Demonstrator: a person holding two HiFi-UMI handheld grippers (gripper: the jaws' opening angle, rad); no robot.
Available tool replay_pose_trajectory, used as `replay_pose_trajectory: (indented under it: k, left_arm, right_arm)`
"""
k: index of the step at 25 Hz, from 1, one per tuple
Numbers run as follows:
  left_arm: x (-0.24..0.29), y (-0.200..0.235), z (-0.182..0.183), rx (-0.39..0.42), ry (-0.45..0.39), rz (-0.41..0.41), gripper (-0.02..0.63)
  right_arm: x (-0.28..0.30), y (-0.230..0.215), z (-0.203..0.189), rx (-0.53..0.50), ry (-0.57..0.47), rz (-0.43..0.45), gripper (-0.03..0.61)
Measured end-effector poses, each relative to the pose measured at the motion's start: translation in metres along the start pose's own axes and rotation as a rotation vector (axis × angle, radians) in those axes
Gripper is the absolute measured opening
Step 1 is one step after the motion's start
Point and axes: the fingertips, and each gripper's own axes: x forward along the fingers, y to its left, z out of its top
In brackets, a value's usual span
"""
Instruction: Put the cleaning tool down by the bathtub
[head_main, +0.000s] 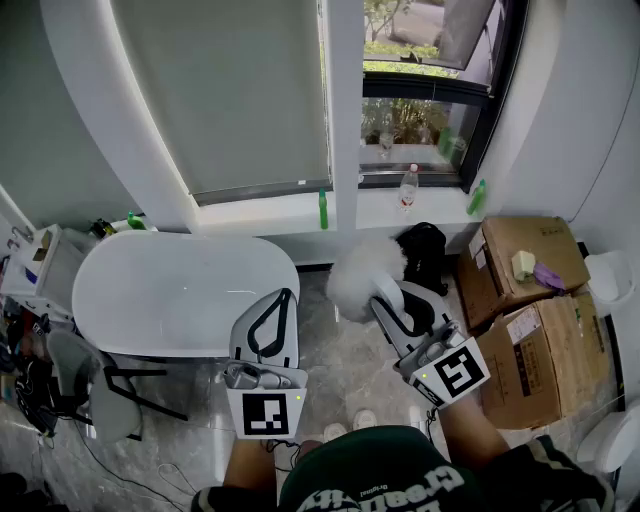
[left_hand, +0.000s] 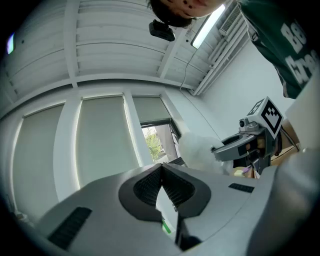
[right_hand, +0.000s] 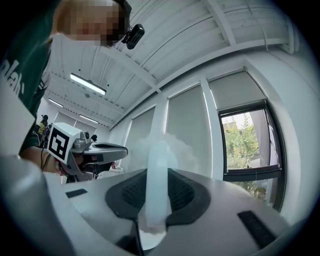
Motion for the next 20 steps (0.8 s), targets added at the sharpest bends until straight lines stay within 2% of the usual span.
replay_pose_trajectory:
  k: [15, 20]
  left_arm:
    - [0.004, 0.0, 0.004, 0.043, 0.005, 0.002, 0.009]
    - [0.004, 0.0, 0.0, -0.013, 0.006, 0.022, 0.009]
  right_arm:
    - [-0.002, -0.011, -0.004, 0.044, -0.002, -0.016, 0.092]
    - [-0.003, -0.01, -0.007, 0.044, -0.002, -0.011, 0.092]
